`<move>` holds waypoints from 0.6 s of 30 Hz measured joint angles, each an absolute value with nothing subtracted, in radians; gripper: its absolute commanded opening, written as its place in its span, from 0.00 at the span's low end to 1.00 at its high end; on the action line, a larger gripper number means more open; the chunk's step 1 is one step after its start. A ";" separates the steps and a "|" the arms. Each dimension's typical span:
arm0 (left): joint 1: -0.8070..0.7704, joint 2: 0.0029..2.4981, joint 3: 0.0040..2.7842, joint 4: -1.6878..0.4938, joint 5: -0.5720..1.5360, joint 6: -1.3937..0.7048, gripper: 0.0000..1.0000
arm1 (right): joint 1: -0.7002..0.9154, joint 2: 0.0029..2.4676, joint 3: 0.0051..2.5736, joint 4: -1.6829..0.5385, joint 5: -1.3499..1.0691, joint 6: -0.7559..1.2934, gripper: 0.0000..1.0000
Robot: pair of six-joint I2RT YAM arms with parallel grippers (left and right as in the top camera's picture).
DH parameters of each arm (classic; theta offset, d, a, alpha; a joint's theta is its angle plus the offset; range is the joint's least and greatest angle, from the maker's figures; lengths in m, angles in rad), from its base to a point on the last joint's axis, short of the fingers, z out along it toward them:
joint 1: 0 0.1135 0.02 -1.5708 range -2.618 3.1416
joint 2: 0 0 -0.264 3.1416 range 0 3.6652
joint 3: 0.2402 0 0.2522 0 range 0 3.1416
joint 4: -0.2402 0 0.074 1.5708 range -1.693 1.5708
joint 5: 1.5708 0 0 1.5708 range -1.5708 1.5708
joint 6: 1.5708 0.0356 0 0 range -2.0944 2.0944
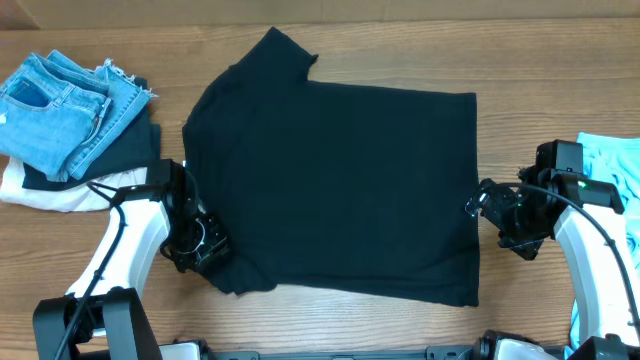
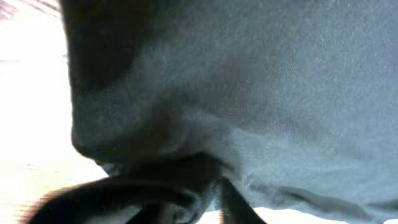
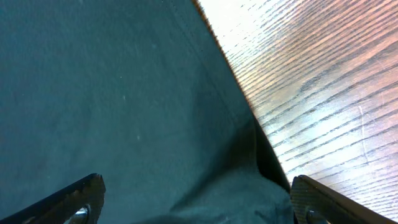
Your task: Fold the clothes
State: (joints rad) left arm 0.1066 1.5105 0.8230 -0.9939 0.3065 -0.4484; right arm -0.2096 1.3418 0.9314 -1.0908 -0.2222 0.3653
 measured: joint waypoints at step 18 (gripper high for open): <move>0.106 1.497 1.125 -1.197 0.346 -0.434 0.04 | -0.210 1.342 0.848 -1.272 -0.341 0.446 0.62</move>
